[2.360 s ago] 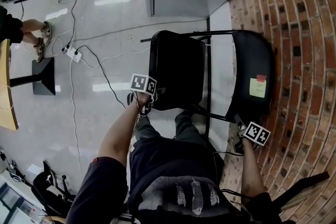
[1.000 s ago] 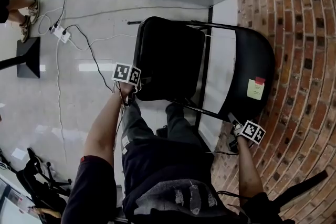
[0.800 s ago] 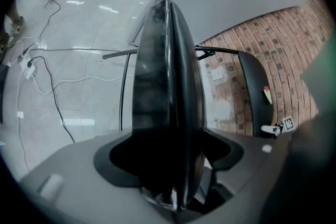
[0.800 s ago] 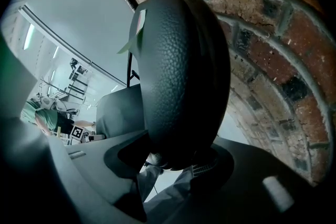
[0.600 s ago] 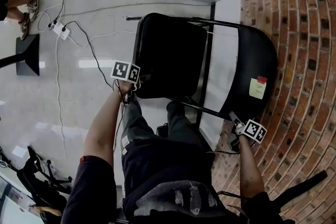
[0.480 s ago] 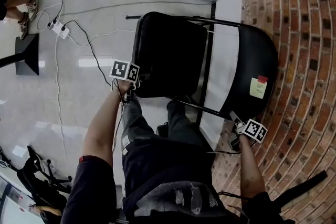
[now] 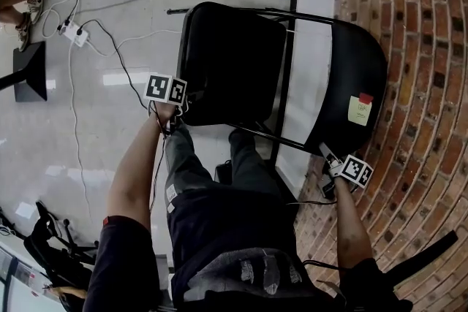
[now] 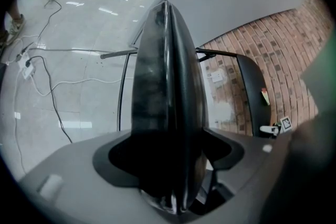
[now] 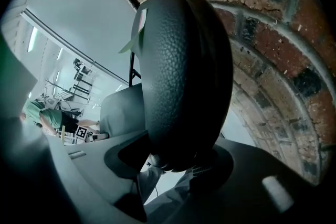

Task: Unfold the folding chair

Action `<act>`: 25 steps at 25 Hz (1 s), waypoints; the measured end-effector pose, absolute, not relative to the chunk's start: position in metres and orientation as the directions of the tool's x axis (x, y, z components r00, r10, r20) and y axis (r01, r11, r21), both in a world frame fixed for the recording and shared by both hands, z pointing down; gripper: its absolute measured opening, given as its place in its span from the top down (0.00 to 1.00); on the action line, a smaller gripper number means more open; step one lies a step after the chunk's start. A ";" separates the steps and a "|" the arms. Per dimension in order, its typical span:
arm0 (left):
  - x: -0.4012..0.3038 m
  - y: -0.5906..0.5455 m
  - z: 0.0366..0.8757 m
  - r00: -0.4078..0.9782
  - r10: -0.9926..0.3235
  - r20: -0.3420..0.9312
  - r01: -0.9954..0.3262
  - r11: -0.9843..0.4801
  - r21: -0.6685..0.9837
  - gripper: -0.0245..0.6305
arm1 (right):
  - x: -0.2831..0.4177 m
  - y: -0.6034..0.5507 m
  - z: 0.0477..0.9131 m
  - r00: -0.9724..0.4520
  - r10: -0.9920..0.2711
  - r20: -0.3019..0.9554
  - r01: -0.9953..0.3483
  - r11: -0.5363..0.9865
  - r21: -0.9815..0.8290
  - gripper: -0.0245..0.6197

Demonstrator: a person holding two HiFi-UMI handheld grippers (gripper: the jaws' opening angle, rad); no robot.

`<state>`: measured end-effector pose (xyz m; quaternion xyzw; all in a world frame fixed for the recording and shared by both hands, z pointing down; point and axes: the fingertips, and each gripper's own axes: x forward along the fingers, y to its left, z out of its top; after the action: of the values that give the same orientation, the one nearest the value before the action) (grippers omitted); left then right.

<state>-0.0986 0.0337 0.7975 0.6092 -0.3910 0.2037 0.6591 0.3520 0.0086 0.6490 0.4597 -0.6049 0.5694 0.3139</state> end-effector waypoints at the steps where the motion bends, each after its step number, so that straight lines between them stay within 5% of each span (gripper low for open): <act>1: -0.098 0.034 0.797 0.610 -0.209 0.764 -0.745 0.175 0.643 0.41 | 0.352 0.009 0.650 -0.386 -0.197 0.901 -0.912 -0.067 -0.405 0.63; 25: -0.068 0.024 0.795 0.629 -0.182 0.756 -0.733 0.185 0.654 0.41 | 0.380 0.001 0.658 -0.408 -0.179 0.895 -0.903 -0.068 -0.425 0.63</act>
<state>-0.0685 0.0236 0.7950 0.6045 -0.3787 0.2055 0.6700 0.3802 0.0009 0.6577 0.4457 -0.6068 0.5793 0.3123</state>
